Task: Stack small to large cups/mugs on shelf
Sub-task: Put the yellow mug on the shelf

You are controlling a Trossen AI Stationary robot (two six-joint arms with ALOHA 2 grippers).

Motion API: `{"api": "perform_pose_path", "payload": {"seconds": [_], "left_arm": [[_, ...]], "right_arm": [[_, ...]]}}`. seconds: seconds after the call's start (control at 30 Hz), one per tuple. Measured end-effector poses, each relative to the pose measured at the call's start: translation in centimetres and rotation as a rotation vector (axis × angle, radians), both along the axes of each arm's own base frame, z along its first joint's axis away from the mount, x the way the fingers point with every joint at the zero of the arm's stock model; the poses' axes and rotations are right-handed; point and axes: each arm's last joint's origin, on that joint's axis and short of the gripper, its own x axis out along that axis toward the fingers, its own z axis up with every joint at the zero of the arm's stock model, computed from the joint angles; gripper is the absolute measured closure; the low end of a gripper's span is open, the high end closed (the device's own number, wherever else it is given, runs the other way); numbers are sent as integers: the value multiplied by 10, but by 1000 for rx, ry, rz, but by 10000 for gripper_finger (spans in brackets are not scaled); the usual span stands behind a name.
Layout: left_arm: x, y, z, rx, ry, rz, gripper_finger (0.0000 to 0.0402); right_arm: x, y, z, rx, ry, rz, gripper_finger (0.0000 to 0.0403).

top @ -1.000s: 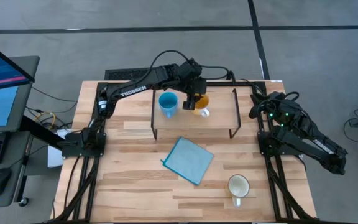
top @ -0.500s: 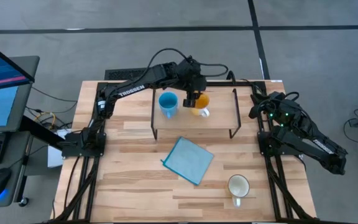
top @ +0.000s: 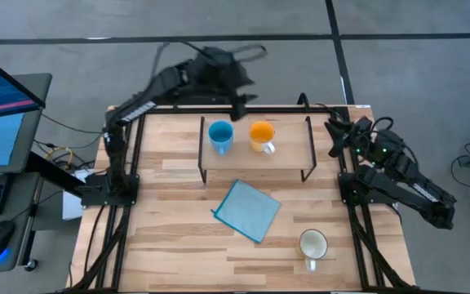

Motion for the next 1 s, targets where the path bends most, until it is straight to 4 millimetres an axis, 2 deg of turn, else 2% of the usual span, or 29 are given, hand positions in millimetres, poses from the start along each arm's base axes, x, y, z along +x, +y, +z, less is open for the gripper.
{"api": "perform_pose_path", "payload": {"seconds": [0.1, 0.27, 0.4, 0.5, 0.6, 0.77, 0.83, 1.0], "left_arm": [[-25, 2, 22, -32, -76, 18, 207], [-66, -7, 54, -17, -170, 62, 207], [-97, -20, 75, -7, -232, 66, 207], [-112, -31, 83, -6, -259, 54, 207], [-118, -37, 74, -44, -244, 51, 207], [-129, -41, 33, -52, -268, 109, 207], [-142, -46, 17, -50, -342, 114, 207], [-184, -60, -26, -7, -447, 127, 207]], "right_arm": [[3, 0, 6, -35, -47, 62, 277], [12, -2, 14, -24, -34, 159, 302], [22, -6, 31, -24, 6, 254, 326], [31, -9, 49, -48, 32, 308, 341], [39, -11, 67, -69, 50, 337, 355], [51, -9, 90, -73, 106, 402, 379], [57, -9, 94, -65, 130, 431, 387], [70, -7, 89, -23, 175, 487, 396]]}}
